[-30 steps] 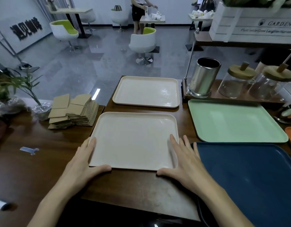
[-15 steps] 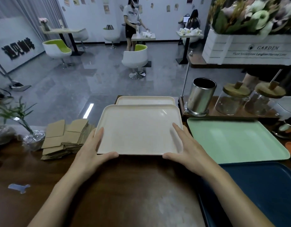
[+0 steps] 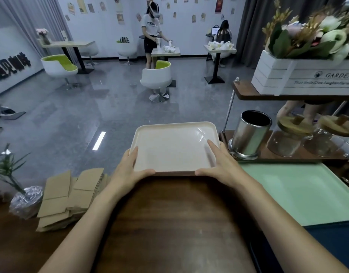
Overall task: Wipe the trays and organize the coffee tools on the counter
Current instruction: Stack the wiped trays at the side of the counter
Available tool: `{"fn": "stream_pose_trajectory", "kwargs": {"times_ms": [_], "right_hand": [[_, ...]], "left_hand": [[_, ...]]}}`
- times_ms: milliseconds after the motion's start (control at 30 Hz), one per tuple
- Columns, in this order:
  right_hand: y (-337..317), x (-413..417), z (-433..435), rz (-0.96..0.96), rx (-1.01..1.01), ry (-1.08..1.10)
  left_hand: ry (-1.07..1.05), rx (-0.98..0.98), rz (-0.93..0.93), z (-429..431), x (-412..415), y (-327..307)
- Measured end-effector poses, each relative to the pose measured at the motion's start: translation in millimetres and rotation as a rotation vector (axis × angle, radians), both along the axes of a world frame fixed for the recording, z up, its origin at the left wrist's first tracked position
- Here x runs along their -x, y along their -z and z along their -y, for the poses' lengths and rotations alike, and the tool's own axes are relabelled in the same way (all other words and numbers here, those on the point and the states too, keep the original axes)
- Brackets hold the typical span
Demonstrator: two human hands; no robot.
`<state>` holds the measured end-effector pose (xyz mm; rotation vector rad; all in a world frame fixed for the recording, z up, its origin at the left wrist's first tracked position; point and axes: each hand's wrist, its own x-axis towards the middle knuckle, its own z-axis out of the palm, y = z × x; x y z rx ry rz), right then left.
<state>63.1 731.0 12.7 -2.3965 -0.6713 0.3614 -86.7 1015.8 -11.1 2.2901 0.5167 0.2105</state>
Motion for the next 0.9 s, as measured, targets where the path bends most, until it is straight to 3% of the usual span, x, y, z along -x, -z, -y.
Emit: {"fn": "stream_pose_trajectory", "kwargs": {"times_ms": [433, 900], "right_hand": [[23, -32, -20, -0.018, 0.110, 0.040], [33, -16, -15, -0.008, 0.190, 0.043]], "left_hand": [[0.025, 0.081, -0.037, -15, -42, 18], [0.097, -0.127, -0.127, -10, -28, 30]]}}
